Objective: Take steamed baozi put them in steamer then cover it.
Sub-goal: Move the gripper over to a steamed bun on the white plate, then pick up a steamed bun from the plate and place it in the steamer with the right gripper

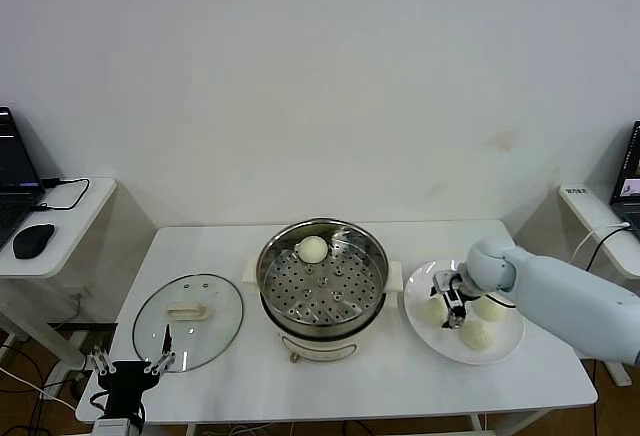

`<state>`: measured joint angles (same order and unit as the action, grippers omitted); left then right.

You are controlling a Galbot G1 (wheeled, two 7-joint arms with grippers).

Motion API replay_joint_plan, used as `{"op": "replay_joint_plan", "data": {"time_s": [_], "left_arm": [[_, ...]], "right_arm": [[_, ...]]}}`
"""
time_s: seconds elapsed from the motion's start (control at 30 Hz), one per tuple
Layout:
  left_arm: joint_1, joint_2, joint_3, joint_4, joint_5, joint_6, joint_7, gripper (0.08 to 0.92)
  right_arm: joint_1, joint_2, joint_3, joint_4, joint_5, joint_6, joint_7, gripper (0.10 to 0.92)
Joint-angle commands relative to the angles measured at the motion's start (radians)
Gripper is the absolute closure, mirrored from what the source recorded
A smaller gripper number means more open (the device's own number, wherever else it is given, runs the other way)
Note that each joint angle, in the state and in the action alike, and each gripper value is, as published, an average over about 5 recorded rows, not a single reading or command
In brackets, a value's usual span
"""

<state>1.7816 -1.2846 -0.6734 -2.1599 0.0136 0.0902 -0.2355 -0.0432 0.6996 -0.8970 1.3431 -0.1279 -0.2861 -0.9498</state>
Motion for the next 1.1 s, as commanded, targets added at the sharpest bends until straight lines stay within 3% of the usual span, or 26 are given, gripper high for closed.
{"op": "replay_joint_plan", "data": {"time_s": [0.03,0.37,0.57,0.87,1.1], "left_arm": [[0.0,-0.002,0.0,-0.003,0.0,0.0,0.0,0.177],[0.006,-0.002,-0.001,-0.017,0.002,-0.001,-0.001,0.177],[0.005,0.004,0.002,-0.032,0.002,0.001,0.001,0.177],[0.003,0.022,0.012,-0.048,0.003,0.003,0.002,0.177],[-0.012,0.037,0.015,-0.046,-0.003,0.004,0.004,0.177]], "right_arm": [[-0.012,0.009,0.011,-0.013,-0.011,-0.002,0.004,0.349],[0.0,-0.008,0.023,0.005,-0.002,0.001,-0.011,0.441],[0.117,-0.067,-0.001,0.054,0.059,0.001,-0.036,0.453],[0.429,-0.124,-0.131,0.128,0.238,-0.024,-0.06,0.448],[0.734,-0.001,-0.296,0.172,0.452,-0.104,-0.025,0.444]]}}
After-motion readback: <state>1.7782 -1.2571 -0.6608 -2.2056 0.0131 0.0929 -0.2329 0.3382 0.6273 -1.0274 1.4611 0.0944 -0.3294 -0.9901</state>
